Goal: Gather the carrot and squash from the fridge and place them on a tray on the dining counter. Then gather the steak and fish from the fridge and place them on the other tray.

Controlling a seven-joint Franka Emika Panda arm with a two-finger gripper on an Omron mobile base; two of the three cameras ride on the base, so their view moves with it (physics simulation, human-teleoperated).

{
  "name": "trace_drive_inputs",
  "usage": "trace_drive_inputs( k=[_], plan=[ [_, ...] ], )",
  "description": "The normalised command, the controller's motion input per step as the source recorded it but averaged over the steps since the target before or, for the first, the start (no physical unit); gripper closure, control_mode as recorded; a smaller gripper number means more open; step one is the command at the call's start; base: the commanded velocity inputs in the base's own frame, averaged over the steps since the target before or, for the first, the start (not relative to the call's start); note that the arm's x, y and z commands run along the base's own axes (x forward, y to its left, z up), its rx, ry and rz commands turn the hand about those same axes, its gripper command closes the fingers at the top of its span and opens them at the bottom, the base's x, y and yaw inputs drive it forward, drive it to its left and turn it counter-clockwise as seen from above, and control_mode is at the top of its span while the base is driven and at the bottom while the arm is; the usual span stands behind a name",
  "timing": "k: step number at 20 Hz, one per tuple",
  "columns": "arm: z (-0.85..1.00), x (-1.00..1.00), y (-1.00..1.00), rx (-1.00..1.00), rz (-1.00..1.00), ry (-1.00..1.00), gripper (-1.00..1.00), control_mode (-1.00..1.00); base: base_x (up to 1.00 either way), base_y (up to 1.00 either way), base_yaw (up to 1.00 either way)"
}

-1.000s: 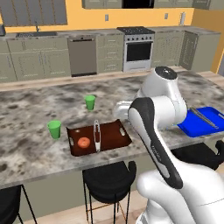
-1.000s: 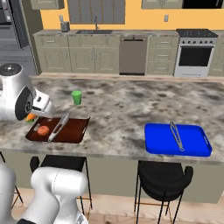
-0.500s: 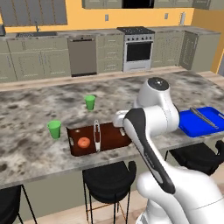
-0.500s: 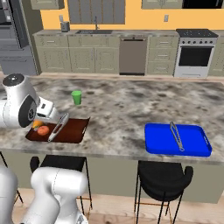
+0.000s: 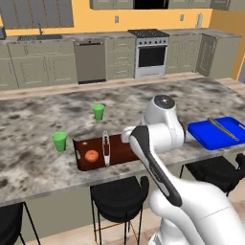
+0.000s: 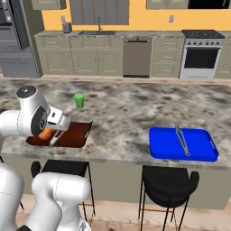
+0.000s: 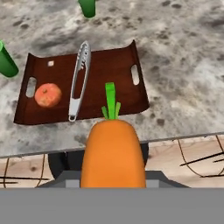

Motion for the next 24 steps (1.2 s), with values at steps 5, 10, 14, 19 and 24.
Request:
trace_drive_inputs(
  k=[5, 10, 14, 19, 24],
  plan=[
    [-0.41, 0.44, -0.01, 0.0, 0.0, 0.0, 1.0, -1.0, 0.0, 0.0, 0.0],
    [-0.35, 0.48, 0.0, 0.0, 0.0, 0.01, 1.0, -1.0, 0.0, 0.0, 0.0],
    [-0.29, 0.43, 0.0, 0.0, 0.0, 0.0, 1.0, -1.0, 0.0, 0.0, 0.0],
    [-0.25, 0.41, 0.07, 0.0, 0.0, 0.0, 1.0, -1.0, 0.0, 0.0, 0.0],
    [-0.23, 0.36, 0.15, 0.0, 0.0, 0.02, 1.0, -1.0, 0.0, 0.0, 0.0]
  ],
)
